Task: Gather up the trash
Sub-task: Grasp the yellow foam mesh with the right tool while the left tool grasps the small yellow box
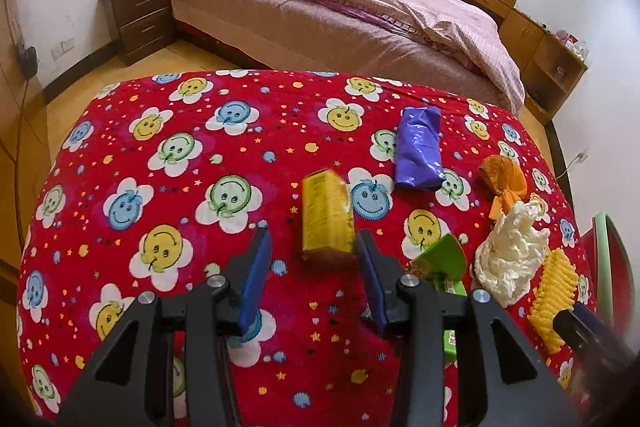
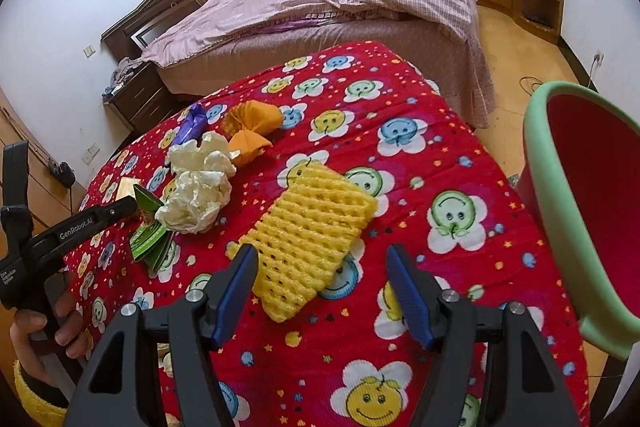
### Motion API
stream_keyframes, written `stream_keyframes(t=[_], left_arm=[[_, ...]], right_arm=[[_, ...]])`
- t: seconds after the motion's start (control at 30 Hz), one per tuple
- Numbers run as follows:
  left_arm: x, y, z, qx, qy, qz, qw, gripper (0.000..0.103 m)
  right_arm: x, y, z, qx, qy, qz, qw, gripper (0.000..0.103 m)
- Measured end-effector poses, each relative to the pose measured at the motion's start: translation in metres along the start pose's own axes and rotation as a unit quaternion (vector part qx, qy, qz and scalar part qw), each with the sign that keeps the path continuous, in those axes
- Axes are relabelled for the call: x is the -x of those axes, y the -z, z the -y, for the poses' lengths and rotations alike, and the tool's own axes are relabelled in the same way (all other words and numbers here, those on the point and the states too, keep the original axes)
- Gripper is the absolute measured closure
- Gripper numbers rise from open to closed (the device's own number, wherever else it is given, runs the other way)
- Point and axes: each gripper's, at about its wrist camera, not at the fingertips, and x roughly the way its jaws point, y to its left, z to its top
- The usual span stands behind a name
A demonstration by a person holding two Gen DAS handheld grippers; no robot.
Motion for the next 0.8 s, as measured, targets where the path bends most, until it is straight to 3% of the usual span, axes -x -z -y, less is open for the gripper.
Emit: stream_keyframes(t=[0.23,0.33,0.4,0.47,0.6,0.8], left_arm=[[-0.005,-0.001,0.000,-0.002,0.006,0.008,0.9999,0.059],[-0.005,-0.002,0.002,-0.007,0.012,0.016,0.9998,0.063],[-0.004,-0.002,0.004,-0.015,0.012,0.021,0.9996,0.078],[-0.002,-0.002,0.006,-0.019,0.016,0.024,0.9994,0.086],[0.004,0.000,0.010,-0.031,0.021,0.032,0.9988,0.087],[0.026,0.002,0.019,-0.041,0.031,0.052,0.9973,0.088]], right_arm=[[-0.004,0.002,-0.006,0.009,0.004,0.016,1.000,0.036],[-0.004,0.004,-0.008,0.010,0.001,0.019,1.000,0.044],[-0.004,0.004,-0.008,0.010,-0.003,0.021,1.000,0.052],[-0.004,0.004,-0.007,0.008,-0.010,0.020,1.000,0.058],[-0.001,0.007,-0.005,0.003,-0.021,0.021,1.000,0.075],[0.010,0.010,-0.003,0.000,-0.033,0.030,0.999,0.083]])
